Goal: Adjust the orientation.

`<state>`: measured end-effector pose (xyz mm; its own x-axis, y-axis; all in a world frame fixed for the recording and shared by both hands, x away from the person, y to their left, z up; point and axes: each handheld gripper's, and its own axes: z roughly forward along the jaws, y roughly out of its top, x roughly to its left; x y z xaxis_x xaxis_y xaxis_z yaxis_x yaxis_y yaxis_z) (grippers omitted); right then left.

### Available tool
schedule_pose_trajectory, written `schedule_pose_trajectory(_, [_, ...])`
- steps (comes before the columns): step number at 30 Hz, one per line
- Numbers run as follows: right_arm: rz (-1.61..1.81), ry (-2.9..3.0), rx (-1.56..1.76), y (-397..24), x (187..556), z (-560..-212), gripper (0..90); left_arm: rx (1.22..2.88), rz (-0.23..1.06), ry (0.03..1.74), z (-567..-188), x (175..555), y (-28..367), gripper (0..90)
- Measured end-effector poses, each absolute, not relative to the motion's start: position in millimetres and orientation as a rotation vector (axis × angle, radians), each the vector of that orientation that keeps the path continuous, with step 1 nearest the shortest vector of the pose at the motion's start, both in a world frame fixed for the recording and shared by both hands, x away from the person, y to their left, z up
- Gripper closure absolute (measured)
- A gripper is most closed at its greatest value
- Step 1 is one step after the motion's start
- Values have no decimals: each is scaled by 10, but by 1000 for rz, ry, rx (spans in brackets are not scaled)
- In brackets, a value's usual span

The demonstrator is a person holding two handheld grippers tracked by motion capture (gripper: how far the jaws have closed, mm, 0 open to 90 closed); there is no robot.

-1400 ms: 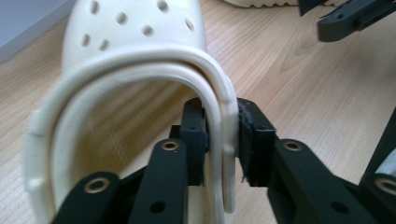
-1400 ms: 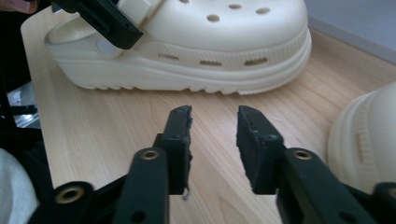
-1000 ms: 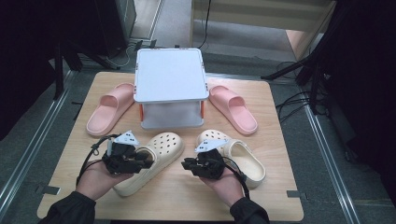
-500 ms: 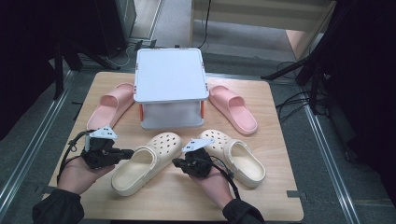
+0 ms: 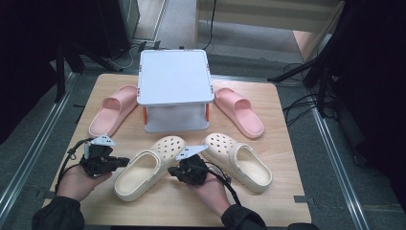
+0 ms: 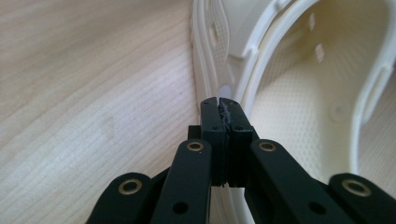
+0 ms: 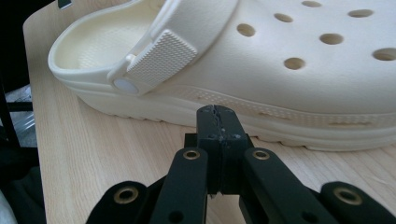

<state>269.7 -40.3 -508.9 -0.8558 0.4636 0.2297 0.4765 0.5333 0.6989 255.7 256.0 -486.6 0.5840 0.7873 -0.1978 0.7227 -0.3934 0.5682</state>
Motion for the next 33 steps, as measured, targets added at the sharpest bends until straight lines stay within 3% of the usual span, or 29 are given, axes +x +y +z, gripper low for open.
schedule_pose_trajectory(13, [-1261, -2716, -853, -353, 2785, -5110, 900, 2171, 117, 1240, -4923, 2534, 2529, 890])
schedule_pose_trajectory(33, [-1219, -2730, -949, -505, 2933, -5063, 900, 2132, -2, 1170, -4910, 2466, 2294, 891])
